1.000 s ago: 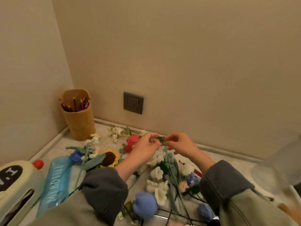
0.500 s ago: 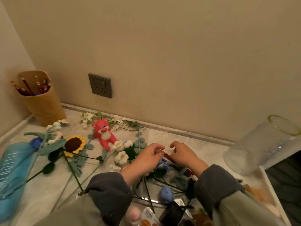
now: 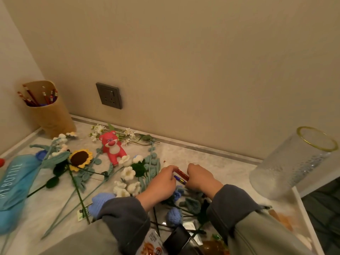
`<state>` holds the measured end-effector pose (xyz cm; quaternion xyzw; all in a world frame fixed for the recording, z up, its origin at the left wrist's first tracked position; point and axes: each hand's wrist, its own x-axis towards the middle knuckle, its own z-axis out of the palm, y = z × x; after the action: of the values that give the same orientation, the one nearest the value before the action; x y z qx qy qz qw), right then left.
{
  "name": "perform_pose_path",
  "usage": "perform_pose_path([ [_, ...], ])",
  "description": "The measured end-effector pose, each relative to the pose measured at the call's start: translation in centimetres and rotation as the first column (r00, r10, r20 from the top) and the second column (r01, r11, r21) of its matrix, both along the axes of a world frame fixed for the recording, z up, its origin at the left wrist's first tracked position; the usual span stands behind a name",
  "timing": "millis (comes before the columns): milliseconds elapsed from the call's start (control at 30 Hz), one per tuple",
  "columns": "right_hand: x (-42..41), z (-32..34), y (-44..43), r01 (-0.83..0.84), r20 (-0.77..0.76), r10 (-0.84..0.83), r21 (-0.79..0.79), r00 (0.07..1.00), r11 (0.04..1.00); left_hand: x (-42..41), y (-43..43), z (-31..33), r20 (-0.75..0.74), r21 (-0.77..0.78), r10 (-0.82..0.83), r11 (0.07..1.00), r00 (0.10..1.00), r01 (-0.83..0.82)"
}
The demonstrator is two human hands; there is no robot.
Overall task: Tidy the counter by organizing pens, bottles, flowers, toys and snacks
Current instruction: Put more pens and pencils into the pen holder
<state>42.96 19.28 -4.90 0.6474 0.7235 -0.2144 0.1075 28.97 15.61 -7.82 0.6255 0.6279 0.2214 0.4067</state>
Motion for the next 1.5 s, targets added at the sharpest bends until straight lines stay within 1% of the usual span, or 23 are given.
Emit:
perform_pose_path([
  [133,0.1,0.0,-0.1,-0.012,0.01,0.013,-0.042,1.0,0.999,-0.1,-0.2,-0.1,-0.015,-0.011,0.014,1.0,1.0,-0.014],
  [267,0.0,-0.1,-0.2,-0.03,0.026,0.032,-0.068,0.999,0.997,-0.1,-0.4,0.0,0.016,-0.032,0.044,0.999,0.999,-0.043],
  [333,-0.1,-0.2,-0.5,-0.024,0.027,0.026,-0.045,0.999,0.999,-0.1,-0.5,0.0,0.05,-0.056,0.057,0.997,0.997,-0.054],
  [500,-0.1,-0.6,-1.0,-0.021,0.052,0.015,0.115,0.999,0.993,-0.3,-0.4,-0.2,0.085,-0.079,0.067,0.995,0.994,-0.06],
  [733,0.0,-0.6,-0.9,-0.044,0.056,0.036,0.152,0.998,0.987,-0.4,-0.3,-0.2,0.024,-0.068,0.016,0.998,1.0,-0.015],
  [900,-0.1,-1.2,-0.7,-0.031,0.051,0.023,0.171,0.998,0.985,-0.2,-0.2,-0.2,0.025,-0.058,0.019,0.998,1.0,-0.017],
  [1067,0.6,-0.9,-0.4,-0.085,0.052,0.078,0.147,0.996,0.985,0.1,0.3,0.3,0.051,-0.08,0.031,0.996,0.998,-0.026],
  [1133,0.8,-0.5,-0.3,-0.087,-0.008,0.091,0.195,0.996,0.977,0.4,0.5,0.6,0.09,-0.085,0.055,0.995,0.994,-0.047],
  [1200,0.5,0.4,-0.2,-0.088,-0.105,0.12,0.27,0.987,0.959,0.8,0.6,1.2,0.171,-0.079,0.099,0.993,0.98,-0.087],
  [1267,-0.2,1.4,-0.3,-0.096,-0.212,0.173,0.33,0.962,0.939,0.8,0.9,2.3,0.271,-0.035,0.159,0.987,0.949,-0.156],
  [1400,-2.6,4.3,-0.6,-0.025,-0.482,0.226,0.388,0.846,0.921,-0.4,1.2,5.0,0.511,0.075,0.259,0.937,0.82,-0.342],
  [1500,-4.5,6.5,-0.6,0.023,-0.592,0.22,0.375,0.775,0.927,-2.2,1.0,6.7,0.633,0.085,0.27,0.907,0.725,-0.413],
])
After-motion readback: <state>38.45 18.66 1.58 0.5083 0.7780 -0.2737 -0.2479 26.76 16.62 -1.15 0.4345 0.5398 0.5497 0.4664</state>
